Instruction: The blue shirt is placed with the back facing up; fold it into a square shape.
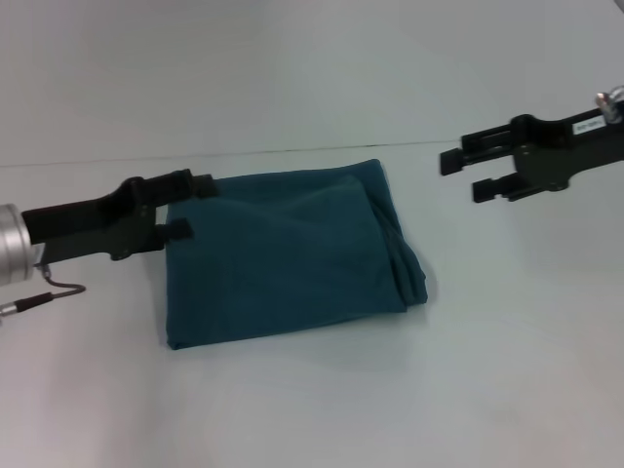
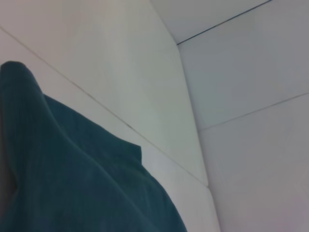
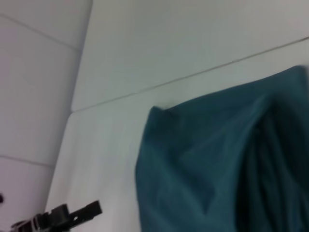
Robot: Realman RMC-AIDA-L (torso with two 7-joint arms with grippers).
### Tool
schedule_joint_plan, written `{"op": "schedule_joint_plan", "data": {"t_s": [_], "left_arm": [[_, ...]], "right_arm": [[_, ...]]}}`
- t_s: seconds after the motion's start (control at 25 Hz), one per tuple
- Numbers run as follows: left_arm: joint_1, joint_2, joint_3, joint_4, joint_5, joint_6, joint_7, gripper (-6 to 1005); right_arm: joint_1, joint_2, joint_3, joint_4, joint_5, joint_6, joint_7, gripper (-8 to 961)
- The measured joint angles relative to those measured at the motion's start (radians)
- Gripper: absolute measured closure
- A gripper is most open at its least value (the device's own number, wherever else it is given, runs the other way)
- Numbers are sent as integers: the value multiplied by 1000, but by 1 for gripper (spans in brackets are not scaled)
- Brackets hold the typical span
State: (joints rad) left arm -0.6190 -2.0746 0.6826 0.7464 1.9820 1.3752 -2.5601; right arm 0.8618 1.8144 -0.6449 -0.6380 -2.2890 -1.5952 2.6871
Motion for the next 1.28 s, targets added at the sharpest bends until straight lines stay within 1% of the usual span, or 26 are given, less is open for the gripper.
{"op": "schedule_joint_plan", "data": {"t_s": [0.2, 0.32, 0.36, 0.44, 0.52, 0.56, 0.64, 0.72, 0.88, 0.96, 1.0, 1.04, 1.16, 1.28], "left_arm": [[11, 9, -52, -1, 2, 44, 8, 141], [25, 18, -78, 6, 5, 106, 77, 141], [30, 23, -84, 8, 8, 142, 120, 141], [43, 36, -92, 13, 17, 232, 224, 141], [43, 36, -92, 13, 17, 232, 224, 141], [67, 44, -92, 55, 81, 370, 392, 141], [79, 39, -87, 82, 119, 398, 453, 141], [100, 24, -78, 106, 165, 422, 541, 141], [129, -1, -60, 106, 187, 440, 660, 141], [139, -15, -42, 105, 188, 443, 698, 141], [139, -15, -42, 105, 188, 443, 698, 141], [143, -23, -8, 105, 190, 443, 724, 141], [143, -33, 33, 105, 190, 439, 739, 141], [137, -51, 51, 105, 190, 424, 750, 141]], "right_arm": [[25, 14, -1, 4, 0, -5, -18, 130], [13, 46, 10, 2, 29, 2, -205, 130], [13, 46, 10, 2, 29, 2, -205, 130], [-16, 73, 10, -2, 78, -6, -376, 130], [-55, 100, 5, -9, 122, -30, -548, 130], [-74, 112, 3, -13, 133, -44, -626, 130], [-114, 137, 2, -19, 140, -76, -749, 130], [-148, 155, 4, -24, 141, -96, -810, 130], [-195, 182, -4, -26, 138, -132, -851, 130], [-204, 191, -27, -24, 130, -148, -854, 130], [-206, 193, -47, -22, 126, -152, -853, 130], [-205, 194, -68, -20, 125, -154, -850, 130], [-197, 196, -119, -14, 123, -154, -841, 130], [-185, 207, -149, -12, 122, -136, -839, 131]]}}
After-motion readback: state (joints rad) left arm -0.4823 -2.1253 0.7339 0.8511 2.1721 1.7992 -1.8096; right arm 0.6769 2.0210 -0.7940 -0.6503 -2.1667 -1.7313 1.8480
